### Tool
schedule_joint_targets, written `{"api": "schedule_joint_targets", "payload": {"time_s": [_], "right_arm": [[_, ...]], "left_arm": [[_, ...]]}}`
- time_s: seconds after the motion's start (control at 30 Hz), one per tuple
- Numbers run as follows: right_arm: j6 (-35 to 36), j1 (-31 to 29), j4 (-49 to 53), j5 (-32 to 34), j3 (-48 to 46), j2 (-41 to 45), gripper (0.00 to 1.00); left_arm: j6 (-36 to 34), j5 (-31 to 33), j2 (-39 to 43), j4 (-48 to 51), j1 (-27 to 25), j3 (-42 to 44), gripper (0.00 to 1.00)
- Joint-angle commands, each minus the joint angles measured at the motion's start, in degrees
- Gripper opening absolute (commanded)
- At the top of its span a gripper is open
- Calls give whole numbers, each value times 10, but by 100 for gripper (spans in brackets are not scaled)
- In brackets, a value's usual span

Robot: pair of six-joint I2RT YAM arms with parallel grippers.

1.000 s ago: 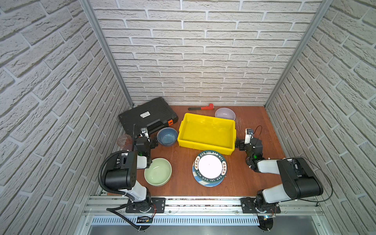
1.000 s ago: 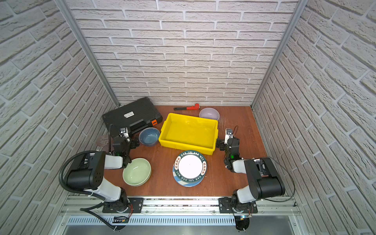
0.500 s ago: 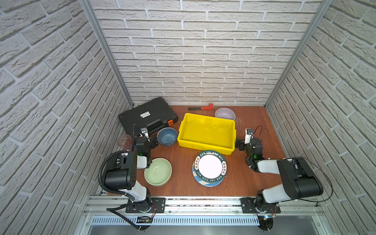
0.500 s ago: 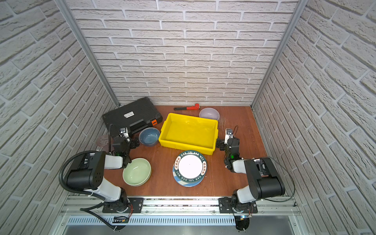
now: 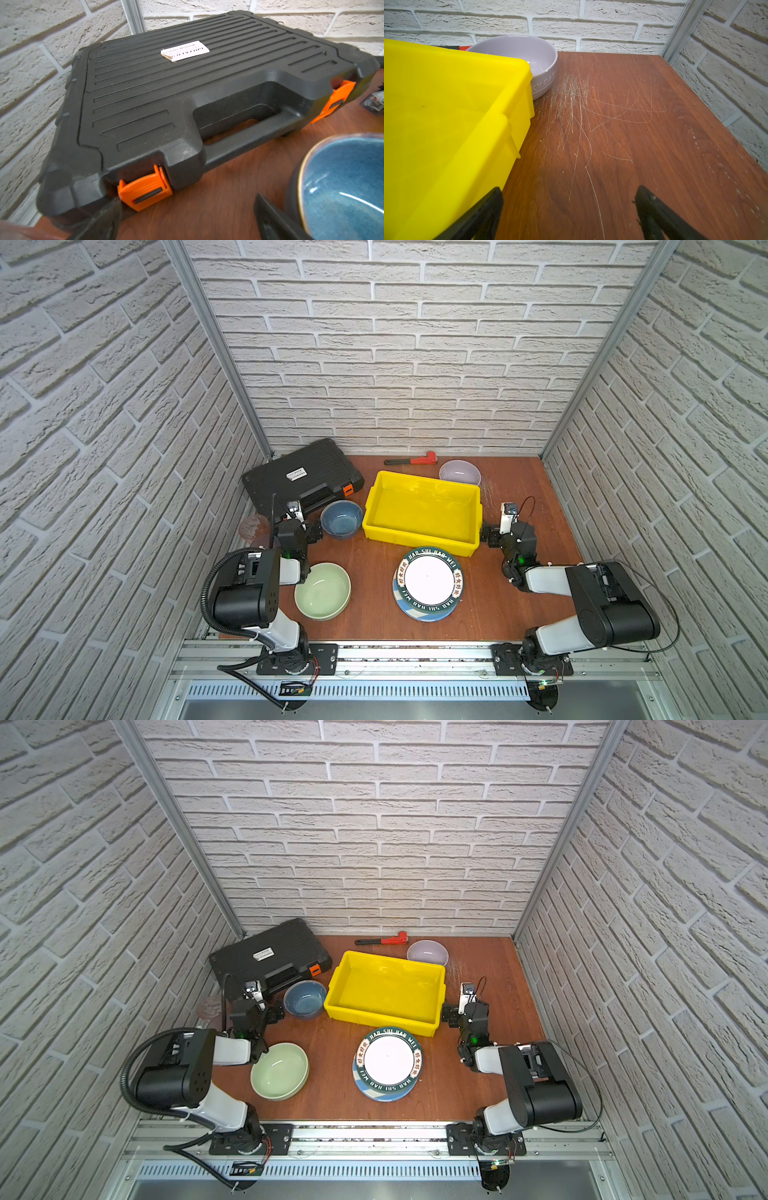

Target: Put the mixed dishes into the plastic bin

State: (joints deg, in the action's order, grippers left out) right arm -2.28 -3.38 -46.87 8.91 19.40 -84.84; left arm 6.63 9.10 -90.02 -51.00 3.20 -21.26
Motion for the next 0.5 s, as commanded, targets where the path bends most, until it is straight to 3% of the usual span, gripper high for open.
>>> {"api": "schedule_joint_targets", "payload": {"time_s": [0.0, 0.07, 0.17, 0.37, 0.47], "right_arm": [[6, -3, -10, -3, 4, 16, 100], [-3, -3, -10, 24, 4, 25, 100], [-6, -3, 13, 26, 7, 36, 100], [-5, -3, 9, 25, 6, 35, 100], [-4, -3, 11, 21, 7, 35, 100]], "left_arm": [[10, 24, 13, -24, -2, -1, 98], [17, 34, 44, 15, 0, -6, 98], [14, 41, 80, 73, -1, -23, 98], [11, 129, 157, 197, -34, -76, 98], [16, 134, 183, 263, -44, -111, 98]]}}
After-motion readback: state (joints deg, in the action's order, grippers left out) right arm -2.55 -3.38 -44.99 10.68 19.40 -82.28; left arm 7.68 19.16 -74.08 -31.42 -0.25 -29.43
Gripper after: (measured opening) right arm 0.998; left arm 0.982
